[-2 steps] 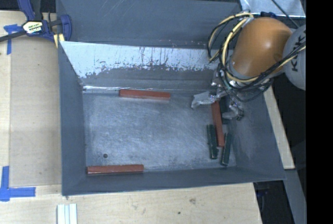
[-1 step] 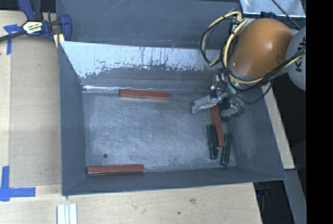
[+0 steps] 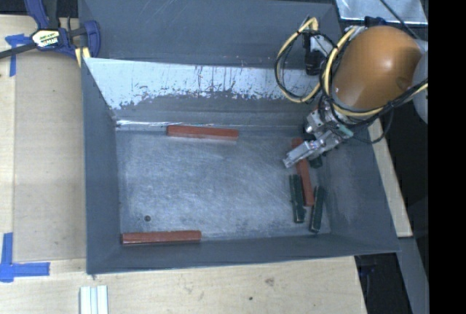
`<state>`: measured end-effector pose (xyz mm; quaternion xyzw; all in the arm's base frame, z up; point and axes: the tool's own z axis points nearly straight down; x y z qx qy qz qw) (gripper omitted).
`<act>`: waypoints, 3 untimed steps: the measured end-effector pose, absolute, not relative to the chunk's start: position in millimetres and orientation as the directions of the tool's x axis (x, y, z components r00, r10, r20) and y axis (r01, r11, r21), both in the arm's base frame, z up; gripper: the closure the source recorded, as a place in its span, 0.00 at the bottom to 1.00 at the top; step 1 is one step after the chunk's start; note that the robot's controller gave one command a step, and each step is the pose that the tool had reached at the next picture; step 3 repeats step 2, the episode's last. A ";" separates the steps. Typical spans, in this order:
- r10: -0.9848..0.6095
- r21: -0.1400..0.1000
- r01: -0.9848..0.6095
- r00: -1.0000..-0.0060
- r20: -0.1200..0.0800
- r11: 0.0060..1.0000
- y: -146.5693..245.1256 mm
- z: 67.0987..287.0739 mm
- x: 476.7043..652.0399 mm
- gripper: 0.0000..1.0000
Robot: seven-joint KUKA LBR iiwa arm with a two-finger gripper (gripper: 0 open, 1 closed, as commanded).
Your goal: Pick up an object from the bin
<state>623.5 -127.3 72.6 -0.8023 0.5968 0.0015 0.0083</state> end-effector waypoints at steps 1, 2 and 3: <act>-0.959 -0.011 -0.959 0.282 -0.009 -0.282 -130.1 75.2 624.2 1.00; -0.950 -0.007 -0.950 0.311 0.001 -0.311 -117.3 233.0 628.7 1.00; -0.950 -0.007 -0.950 0.311 0.001 -0.311 -117.3 233.0 628.7 1.00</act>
Offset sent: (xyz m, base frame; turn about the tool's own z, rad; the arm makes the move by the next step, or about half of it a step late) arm 0.0000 0.0000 0.0000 0.0000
